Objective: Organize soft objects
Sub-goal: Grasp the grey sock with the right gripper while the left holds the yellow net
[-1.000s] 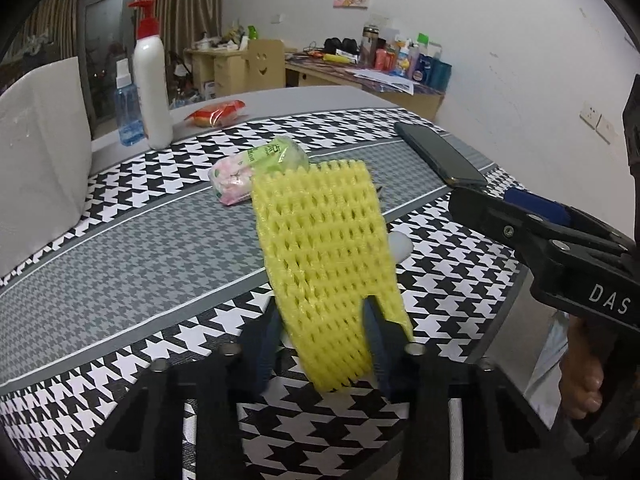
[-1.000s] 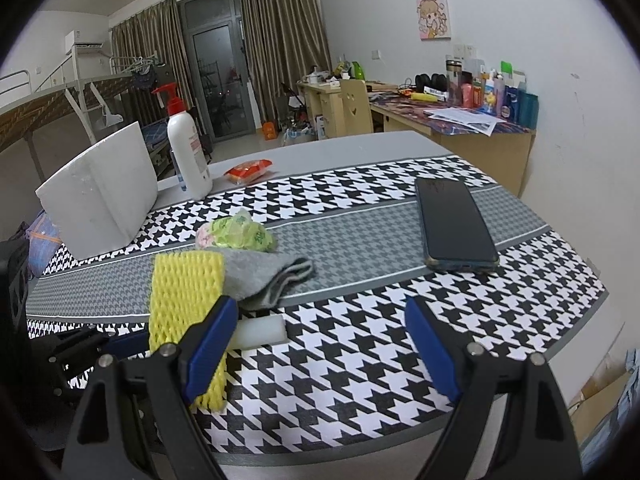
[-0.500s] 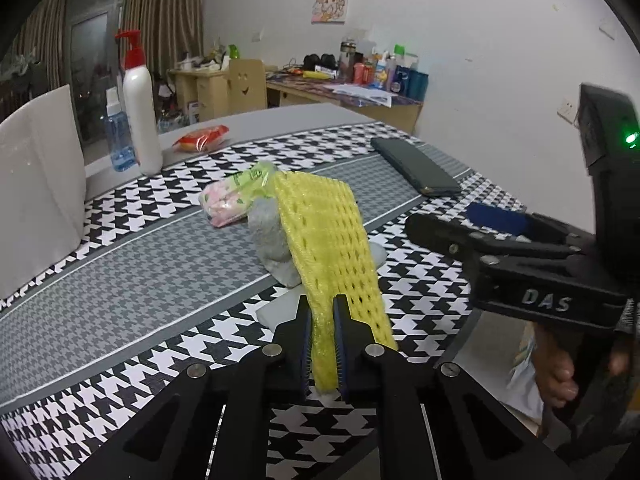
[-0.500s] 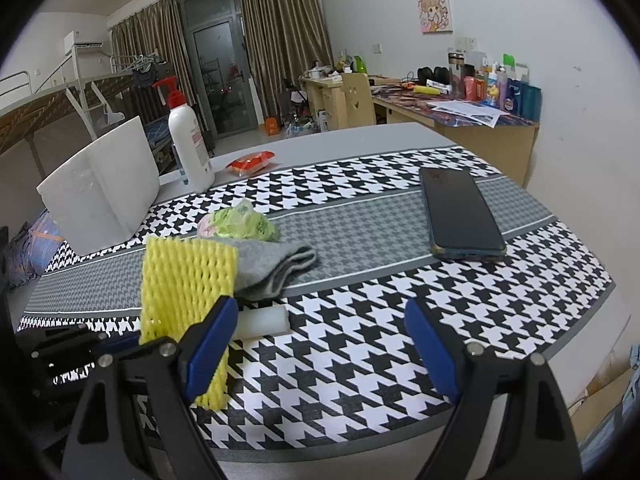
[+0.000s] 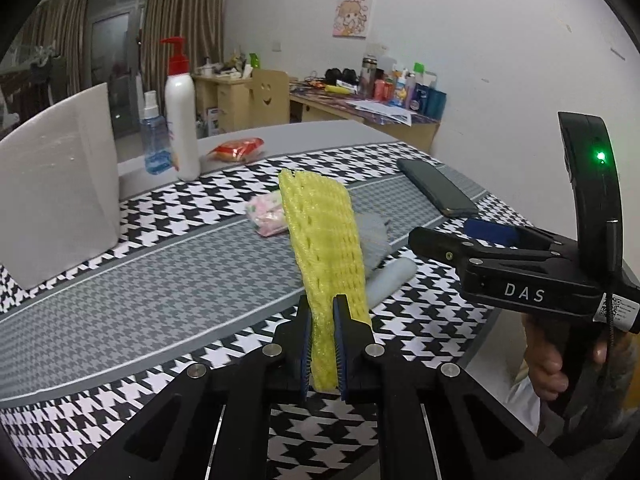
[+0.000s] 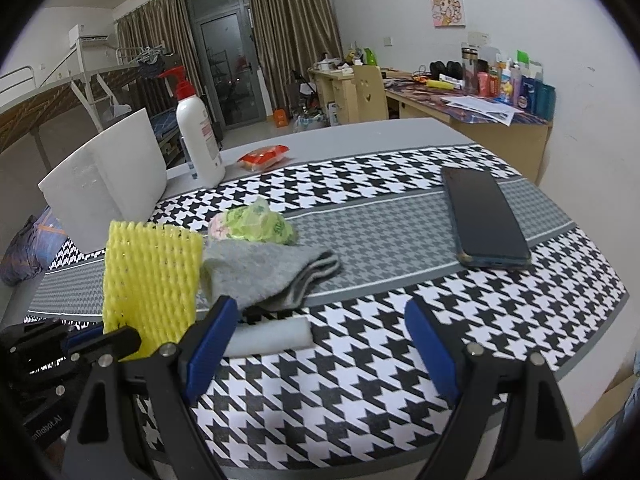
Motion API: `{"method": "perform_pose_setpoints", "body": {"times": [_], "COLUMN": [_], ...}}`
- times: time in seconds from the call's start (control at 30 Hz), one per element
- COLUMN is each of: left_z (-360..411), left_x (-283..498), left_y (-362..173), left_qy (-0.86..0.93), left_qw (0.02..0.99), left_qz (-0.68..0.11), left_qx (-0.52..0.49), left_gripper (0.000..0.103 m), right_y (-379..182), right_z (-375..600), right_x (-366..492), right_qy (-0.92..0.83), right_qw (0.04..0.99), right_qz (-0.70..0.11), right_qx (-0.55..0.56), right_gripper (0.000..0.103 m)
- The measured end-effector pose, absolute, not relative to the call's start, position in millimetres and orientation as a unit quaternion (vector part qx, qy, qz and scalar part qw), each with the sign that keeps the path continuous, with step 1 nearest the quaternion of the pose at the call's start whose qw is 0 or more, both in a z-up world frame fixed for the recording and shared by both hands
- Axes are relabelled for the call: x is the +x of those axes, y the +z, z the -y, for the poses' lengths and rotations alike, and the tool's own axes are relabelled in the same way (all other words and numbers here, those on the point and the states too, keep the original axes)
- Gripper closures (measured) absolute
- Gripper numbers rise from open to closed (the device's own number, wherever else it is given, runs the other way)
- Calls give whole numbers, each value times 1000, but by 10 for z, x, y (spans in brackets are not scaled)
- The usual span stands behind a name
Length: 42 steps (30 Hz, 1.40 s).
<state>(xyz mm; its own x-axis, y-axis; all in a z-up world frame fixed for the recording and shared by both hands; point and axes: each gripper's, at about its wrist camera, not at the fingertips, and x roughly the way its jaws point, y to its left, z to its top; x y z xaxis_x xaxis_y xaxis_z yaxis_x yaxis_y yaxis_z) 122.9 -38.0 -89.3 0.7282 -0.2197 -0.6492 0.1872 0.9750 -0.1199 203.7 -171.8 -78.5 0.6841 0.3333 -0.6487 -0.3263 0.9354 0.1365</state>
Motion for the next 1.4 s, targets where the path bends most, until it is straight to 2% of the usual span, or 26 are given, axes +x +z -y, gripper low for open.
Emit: {"method": "perform_pose_setpoints", "body": {"times": [0.8,0.93,1.1,1.4], "left_z": [3,-35,-72,-141], "left_x": [1353,1366,1367,1335], "left_y": [-932,-941,-949,-954], "left_qy": [-63,-60,-58,-54], "left_qw": [927,926,925,926], "left_qz": [-368,-369,-371,-370], "left_qx": [-49,-50,-51,-56], "left_gripper": [92,92,92,92], "right_y": [-886,-905,-963,-1034], "right_z": [1204,1147,1087,975], "right_x": [2404,2449,2489,2551], "right_qy": [228,234,229,219], "right_qw": [885,880,875,863], "right_qz": [-406,-413,-426,-450], "right_qx": [-15,-22,-37,-65], "right_gripper": [15,25,30,59]}}
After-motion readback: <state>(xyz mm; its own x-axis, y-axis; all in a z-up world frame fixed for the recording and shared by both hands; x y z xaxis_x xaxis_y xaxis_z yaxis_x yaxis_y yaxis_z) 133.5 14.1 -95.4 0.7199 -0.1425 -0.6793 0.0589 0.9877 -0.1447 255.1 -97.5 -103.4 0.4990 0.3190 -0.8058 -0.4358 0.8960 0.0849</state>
